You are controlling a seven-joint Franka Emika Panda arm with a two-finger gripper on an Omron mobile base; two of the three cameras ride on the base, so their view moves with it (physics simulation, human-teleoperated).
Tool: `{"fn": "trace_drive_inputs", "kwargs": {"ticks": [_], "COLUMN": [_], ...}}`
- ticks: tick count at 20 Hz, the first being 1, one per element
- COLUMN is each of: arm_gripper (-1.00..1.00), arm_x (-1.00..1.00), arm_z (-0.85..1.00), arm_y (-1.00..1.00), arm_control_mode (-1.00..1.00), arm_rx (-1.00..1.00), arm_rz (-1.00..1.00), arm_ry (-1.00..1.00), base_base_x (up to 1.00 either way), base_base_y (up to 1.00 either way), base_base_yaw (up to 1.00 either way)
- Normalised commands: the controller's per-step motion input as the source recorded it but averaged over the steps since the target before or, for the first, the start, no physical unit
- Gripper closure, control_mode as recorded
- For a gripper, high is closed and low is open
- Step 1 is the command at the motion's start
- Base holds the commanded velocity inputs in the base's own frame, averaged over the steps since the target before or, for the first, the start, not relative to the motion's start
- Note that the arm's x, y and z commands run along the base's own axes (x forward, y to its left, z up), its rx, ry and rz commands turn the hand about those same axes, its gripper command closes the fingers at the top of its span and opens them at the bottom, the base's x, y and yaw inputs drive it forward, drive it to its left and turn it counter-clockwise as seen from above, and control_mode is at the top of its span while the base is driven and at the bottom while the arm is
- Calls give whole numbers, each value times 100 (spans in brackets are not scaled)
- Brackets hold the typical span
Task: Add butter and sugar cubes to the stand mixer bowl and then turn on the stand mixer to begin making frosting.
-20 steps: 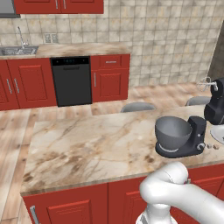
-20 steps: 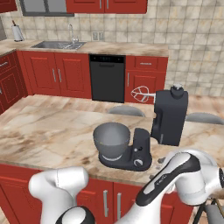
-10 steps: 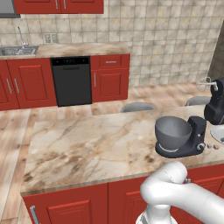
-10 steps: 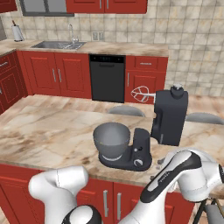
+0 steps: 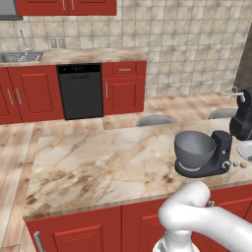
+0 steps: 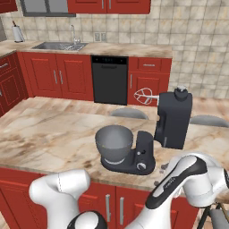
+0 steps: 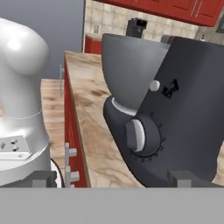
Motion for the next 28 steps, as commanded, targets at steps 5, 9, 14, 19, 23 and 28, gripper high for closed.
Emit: {"fn": "trace_drive_inputs", "kwargs": {"ticks": [5,9,14,19,23,28], "arm_gripper": [-100,-100,-100,-100,-100,-100], "arm_x": [7,12,9,4,5,9], "arm_z": [-1,-1,-5,-12,-14,-13], "arm_y": [-4,-4,-7,-9,-7,-3], "arm_control_mode": [-100,-100,-100,-100,-100,-100], "arm_rx": [2,2,2,1,0,0], "arm_rz": [0,0,0,0,0,0], "arm_ry": [0,0,0,0,0,2], "base_base_x": [0,0,0,0,0,0], "base_base_y": [0,0,0,0,0,0], "base_base_yaw": [0,0,0,0,0,0]}}
